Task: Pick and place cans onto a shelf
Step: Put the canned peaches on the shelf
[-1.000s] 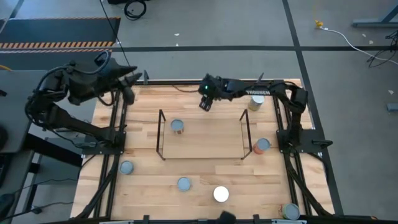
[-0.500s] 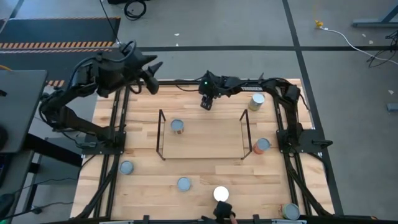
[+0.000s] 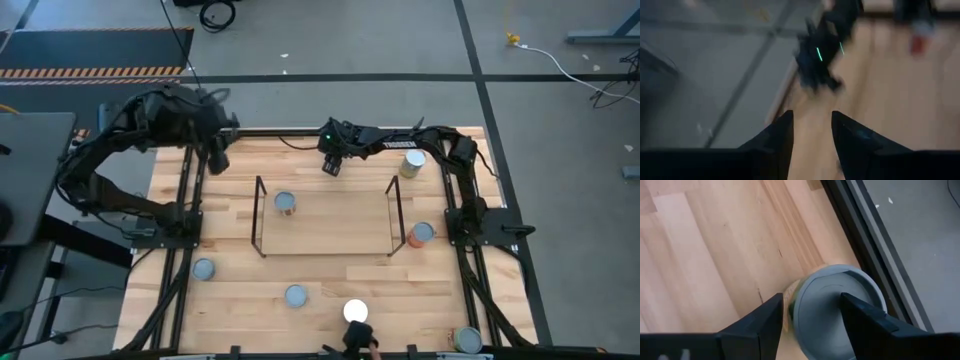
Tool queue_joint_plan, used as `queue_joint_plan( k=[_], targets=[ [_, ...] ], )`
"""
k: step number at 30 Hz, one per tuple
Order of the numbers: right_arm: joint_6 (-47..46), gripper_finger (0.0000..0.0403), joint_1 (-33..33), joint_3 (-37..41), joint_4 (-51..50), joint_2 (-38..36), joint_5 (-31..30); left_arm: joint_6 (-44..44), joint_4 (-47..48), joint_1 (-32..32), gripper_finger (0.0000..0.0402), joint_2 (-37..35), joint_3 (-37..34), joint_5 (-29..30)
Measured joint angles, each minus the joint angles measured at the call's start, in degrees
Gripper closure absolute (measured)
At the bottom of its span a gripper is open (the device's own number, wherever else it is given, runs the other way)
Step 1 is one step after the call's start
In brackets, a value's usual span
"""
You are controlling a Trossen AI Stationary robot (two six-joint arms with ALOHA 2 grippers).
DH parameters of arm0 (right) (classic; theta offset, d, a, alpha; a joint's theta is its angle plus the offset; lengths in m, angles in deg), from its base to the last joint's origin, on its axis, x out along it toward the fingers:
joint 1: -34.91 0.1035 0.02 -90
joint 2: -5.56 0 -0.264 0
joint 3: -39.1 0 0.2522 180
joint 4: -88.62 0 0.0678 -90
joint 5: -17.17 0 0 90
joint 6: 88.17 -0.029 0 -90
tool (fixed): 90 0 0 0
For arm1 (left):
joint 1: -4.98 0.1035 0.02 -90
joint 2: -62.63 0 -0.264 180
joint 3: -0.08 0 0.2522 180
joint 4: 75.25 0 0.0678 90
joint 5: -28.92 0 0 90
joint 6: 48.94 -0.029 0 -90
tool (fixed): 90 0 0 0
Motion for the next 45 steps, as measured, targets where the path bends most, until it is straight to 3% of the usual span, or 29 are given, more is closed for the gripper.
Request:
queue_joint_plan(
  k=[6, 13, 18, 24, 28, 36, 41, 45],
  targets=[
    [0.4, 0.0232, 0.2, 0.0, 1.6, 0.4, 0.2, -1.4, 14.5, 3.5, 0.0265, 0.1, -0.1, -2.6],
    [0.3, 0.0274, 0.8, 0.0, 1.2, 0.4, -0.4, -1.6, 14.0, 9.0, 0.0265, -0.3, -0.1, -2.8],
    [-0.4, 0.0319, 1.5, 0.0, 0.9, 0.3, -1.8, -7.2, 14.0, 11.7, 0.0265, -0.4, -0.1, -2.3],
    [-7.3, 0.0392, 4.6, 0.4, -4.7, -3.0, -4.2, -9.1, 14.0, 13.0, 0.0265, -0.4, -0.1, 5.7],
    [-10.1, 0.0387, 9.0, 0.3, -7.4, -9.0, -4.5, -9.0, 14.0, 13.0, 0.0265, -0.4, -0.1, 8.4],
    [-4.7, 0.0389, 21.6, 0.2, -7.1, -19.0, 5.2, -7.5, 13.8, 13.0, 0.0265, -0.4, -0.1, 5.5],
    [-3.6, 0.0386, 30.4, -0.4, -7.0, -18.8, 6.5, -6.5, 13.1, 12.9, 0.0265, -1.1, -0.1, -1.7],
    [-4.1, 0.0387, 35.9, -4.9, -6.9, -14.4, 7.0, -6.0, 13.1, 12.9, 0.0265, -1.5, -0.1, -3.3]
  ],
)
